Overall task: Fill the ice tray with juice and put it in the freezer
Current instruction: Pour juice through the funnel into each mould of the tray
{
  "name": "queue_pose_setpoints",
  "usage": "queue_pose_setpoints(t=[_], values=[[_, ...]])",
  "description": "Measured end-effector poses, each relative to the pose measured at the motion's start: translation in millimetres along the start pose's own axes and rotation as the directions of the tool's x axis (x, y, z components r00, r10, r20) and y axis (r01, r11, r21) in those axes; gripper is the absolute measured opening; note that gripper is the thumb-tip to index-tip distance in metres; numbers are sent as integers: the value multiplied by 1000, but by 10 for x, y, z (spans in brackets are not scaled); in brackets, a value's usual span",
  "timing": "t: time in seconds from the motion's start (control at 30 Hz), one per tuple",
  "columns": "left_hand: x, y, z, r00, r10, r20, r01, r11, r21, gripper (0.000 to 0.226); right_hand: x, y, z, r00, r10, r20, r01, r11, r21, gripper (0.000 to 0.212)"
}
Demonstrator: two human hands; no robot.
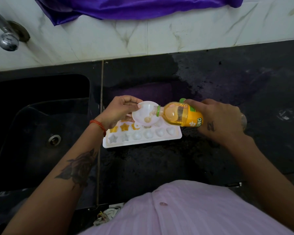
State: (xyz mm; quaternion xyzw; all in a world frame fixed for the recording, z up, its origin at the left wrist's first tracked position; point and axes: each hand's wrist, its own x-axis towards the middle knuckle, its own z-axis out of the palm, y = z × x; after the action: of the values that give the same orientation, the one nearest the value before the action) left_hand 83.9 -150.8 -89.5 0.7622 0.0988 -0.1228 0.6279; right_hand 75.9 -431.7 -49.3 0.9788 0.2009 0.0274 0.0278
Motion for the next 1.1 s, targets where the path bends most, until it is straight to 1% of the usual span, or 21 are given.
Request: queue_pose_setpoints(t=[0.27,0.5,0.6,0.7,0.87,1.1], values=[[4,14,-11,1000,-7,-11,7,1000,13,14,10,-5,-2,1000,1,-12,0,999,37,77],[10,86,-14,1000,5,-14,-5,1000,-8,13,-13,13,-21,999,17,-40,-11,988,156,74],[32,126,1,1000,18,-14,-18,1000,-7,13,-34,50,-16,998,26,-49,-16,981,194,78],[58,150,44,1000,22,-5,-22,1000,8,13,-53,97,-12,998,39,-43,-31,986,166,82],[109,146,162,1000,9,14,-9,1000,11,13,-100,170,-7,997,60,-51,-53,989,136,77],[156,174,252,1000,5,27,-5,1000,18,13,-131,200,-26,997,81,18,-82,996,40,79]])
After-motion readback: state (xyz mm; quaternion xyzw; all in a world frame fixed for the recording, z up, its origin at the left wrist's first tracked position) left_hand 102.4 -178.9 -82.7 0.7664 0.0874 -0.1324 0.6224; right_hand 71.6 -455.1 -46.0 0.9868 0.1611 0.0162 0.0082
